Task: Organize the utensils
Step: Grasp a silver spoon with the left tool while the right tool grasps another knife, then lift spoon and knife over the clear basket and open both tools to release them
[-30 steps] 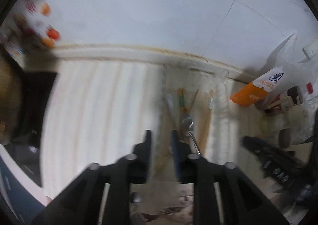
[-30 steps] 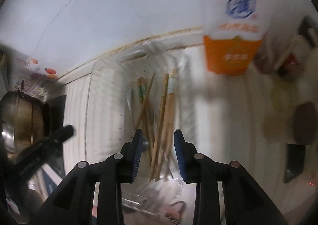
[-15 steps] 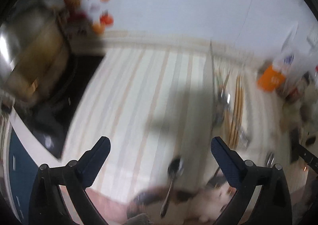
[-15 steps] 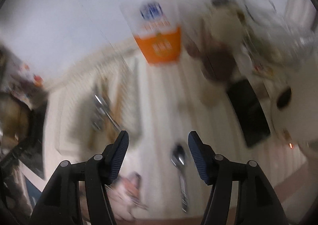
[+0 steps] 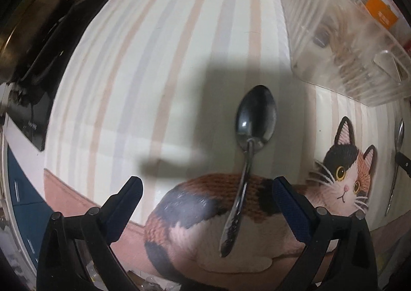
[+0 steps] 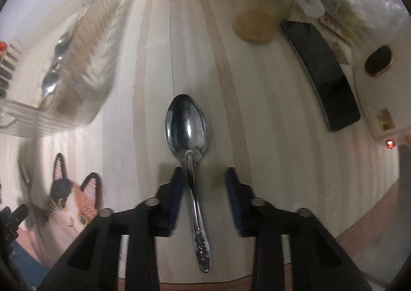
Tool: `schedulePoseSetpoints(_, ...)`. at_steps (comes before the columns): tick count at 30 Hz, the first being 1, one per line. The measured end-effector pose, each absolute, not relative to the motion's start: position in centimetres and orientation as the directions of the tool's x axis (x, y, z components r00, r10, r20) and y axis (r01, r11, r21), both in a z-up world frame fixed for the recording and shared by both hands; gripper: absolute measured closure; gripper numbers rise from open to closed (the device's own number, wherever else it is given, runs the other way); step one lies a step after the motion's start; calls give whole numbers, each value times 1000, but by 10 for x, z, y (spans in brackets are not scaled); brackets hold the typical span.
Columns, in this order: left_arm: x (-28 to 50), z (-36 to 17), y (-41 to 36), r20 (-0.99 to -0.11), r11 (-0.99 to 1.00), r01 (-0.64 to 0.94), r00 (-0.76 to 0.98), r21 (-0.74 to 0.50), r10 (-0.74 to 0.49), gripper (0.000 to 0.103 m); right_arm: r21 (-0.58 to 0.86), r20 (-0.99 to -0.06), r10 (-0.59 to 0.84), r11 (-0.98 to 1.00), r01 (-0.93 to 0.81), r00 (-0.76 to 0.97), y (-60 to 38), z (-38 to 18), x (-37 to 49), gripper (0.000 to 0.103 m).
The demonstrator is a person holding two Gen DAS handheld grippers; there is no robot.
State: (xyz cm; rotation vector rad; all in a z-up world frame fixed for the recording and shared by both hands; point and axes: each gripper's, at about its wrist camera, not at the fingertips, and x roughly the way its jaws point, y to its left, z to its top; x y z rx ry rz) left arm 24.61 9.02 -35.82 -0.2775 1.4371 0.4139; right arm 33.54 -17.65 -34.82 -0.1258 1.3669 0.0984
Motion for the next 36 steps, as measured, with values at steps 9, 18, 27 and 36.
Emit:
schedulePoseSetpoints(9,284,-375,77,-990,927,-370,102,51,95,5,41,-988,74,972,-232,137,-158,-327,303,97)
schedulePoseSetpoints(18,304,-370,75,-984,937,-348,173,-23,40,53,33,-993,57,974,-224,105,-161,-314,305,97)
schedulePoseSetpoints(27,314,-363,68,-983,947,-322,180,-22,38,72,59,-993,78,979,-195,92,-148,-326,322,97)
schedulePoseSetpoints(36,268,-336,78,-983,941,-333,184,-68,-6,72,158,-981,172,977,-144,93,-154,-313,313,102)
